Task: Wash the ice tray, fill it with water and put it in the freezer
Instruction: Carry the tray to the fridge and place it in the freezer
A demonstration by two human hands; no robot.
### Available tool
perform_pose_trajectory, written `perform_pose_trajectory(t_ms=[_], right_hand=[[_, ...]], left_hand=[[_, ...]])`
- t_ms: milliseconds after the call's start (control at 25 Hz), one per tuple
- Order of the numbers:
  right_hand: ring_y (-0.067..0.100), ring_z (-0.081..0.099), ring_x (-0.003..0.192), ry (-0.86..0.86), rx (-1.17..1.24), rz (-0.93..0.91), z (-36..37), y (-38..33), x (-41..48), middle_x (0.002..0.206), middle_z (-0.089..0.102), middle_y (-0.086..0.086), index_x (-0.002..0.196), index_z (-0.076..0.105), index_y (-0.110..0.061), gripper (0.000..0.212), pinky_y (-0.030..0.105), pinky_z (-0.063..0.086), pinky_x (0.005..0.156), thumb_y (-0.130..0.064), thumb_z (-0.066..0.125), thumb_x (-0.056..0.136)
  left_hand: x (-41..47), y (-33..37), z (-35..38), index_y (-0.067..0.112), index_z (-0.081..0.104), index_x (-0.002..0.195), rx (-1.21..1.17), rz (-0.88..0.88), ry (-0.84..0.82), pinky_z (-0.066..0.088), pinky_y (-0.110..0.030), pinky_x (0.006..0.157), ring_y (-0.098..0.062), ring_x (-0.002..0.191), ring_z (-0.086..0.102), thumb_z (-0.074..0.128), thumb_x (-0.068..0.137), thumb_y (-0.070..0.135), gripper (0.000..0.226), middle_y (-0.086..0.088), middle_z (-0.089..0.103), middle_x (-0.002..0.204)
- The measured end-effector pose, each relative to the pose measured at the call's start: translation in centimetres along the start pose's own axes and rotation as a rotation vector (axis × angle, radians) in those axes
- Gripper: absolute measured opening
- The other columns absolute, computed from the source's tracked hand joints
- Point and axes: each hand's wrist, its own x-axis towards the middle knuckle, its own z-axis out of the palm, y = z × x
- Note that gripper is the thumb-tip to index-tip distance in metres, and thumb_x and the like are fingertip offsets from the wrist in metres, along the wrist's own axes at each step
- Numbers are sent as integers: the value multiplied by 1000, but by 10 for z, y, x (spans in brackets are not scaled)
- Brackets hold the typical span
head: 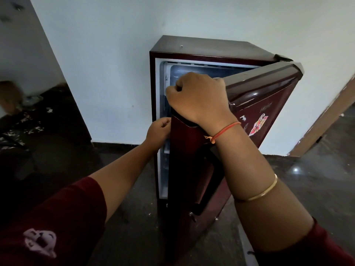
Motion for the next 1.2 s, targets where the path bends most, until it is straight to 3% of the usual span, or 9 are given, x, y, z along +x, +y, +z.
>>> perform_pose_trajectory(t_ms=[200, 400, 480, 640, 840, 920, 1040, 1120, 1200], right_hand=[[19, 36, 58, 139, -29, -96, 28, -7, 21, 50, 30, -4, 50, 25, -18, 41, 28, 21, 71, -31, 39, 87], [23, 36, 59, 282, -7, -105, 60, -20, 50, 47, 21, -6, 49, 32, -15, 36, 31, 22, 65, -26, 41, 82], [23, 37, 58, 305, -2, -105, 73, -23, 62, 49, 30, -2, 53, 38, -13, 32, 31, 24, 63, -25, 42, 82], [22, 34, 53, 388, -14, -82, 95, -29, 86, 49, 33, 1, 49, 36, -14, 33, 29, 25, 59, -23, 48, 79], [25, 42, 55, 322, -121, -149, 116, -25, 114, 53, 41, 5, 54, 41, -13, 37, 31, 24, 61, -27, 41, 88], [30, 53, 59, 326, -135, -175, 117, -25, 122, 56, 54, 11, 55, 47, -12, 39, 31, 25, 62, -27, 39, 90], [33, 60, 77, 244, -193, -183, 128, -26, 139, 76, 66, 14, 68, 59, -9, 42, 33, 31, 70, -29, 33, 94], [34, 61, 87, 224, -211, -168, 135, -25, 150, 88, 69, 16, 80, 66, -4, 45, 36, 38, 83, -29, 31, 94], [34, 58, 107, 174, -236, -120, 142, -24, 160, 110, 65, 20, 100, 66, 2, 48, 39, 35, 100, -30, 30, 95]], left_hand=[[14, -13, -9, 14, 56, 81, -51, -45, 54, 40, -1, 49, -1, 65, 51, 52, 92, 15, 11, 7, 57, 72], [33, -21, -31, 13, 54, 63, -266, -220, 110, 42, -28, 67, -19, 73, 49, 53, 88, 26, 28, -10, 54, 74], [38, -24, -38, 15, 51, 59, -301, -205, 122, 39, -32, 66, -18, 68, 47, 50, 89, 34, 36, -9, 51, 70], [46, -24, -47, 4, 63, 87, -316, -105, 106, 49, -37, 79, -20, 81, 58, 38, 92, 52, 55, -11, 61, 85], [61, -37, -61, 14, 64, 103, -225, -56, 16, 48, -40, 98, -23, 103, 62, 39, 85, 62, 57, -12, 67, 106], [68, -45, -66, 19, 61, 111, -192, -25, -42, 48, -30, 97, -10, 106, 61, 44, 83, 60, 53, -4, 66, 110], [80, -51, -69, 34, 50, 107, -154, 33, -141, 45, -4, 74, 17, 88, 58, 55, 90, 28, 18, 16, 60, 102], [89, -53, -68, 43, 46, 103, -118, 69, -142, 44, -3, 71, 19, 86, 57, 64, 84, 25, 32, 21, 58, 101], [101, -57, -67, 41, 45, 108, -108, 76, -99, 45, -3, 70, 20, 87, 56, 68, 81, 23, 39, 24, 57, 102]])
